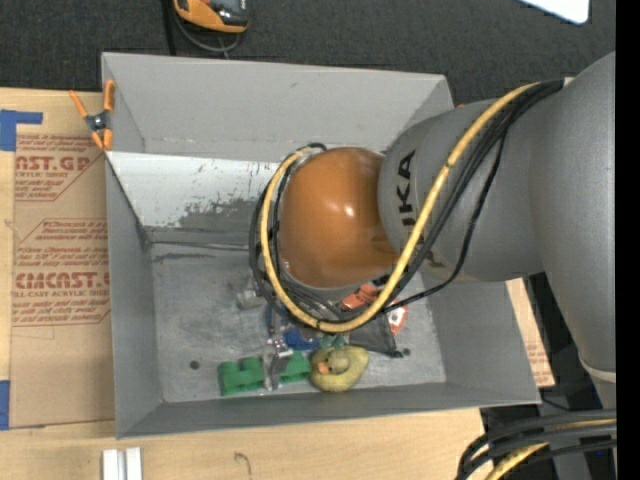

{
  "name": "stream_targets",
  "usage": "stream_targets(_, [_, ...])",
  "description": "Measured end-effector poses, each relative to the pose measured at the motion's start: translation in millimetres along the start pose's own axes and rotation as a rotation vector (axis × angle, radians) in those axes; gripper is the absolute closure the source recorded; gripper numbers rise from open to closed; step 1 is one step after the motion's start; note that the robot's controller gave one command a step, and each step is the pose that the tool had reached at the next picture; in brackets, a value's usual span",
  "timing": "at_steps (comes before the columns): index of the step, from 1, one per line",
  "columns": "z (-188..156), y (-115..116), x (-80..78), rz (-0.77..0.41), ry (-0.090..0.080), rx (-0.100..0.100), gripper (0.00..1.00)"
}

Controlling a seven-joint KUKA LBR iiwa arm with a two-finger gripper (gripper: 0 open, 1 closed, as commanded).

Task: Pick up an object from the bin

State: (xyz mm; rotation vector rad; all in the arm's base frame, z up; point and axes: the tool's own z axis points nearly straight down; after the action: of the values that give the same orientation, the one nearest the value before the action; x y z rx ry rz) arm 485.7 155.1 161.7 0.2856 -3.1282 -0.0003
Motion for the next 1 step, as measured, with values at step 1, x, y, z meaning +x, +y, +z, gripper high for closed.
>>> stream_targets(1, [21.8,5.1,4.9,-0.158,0.000,0.000,0.00])
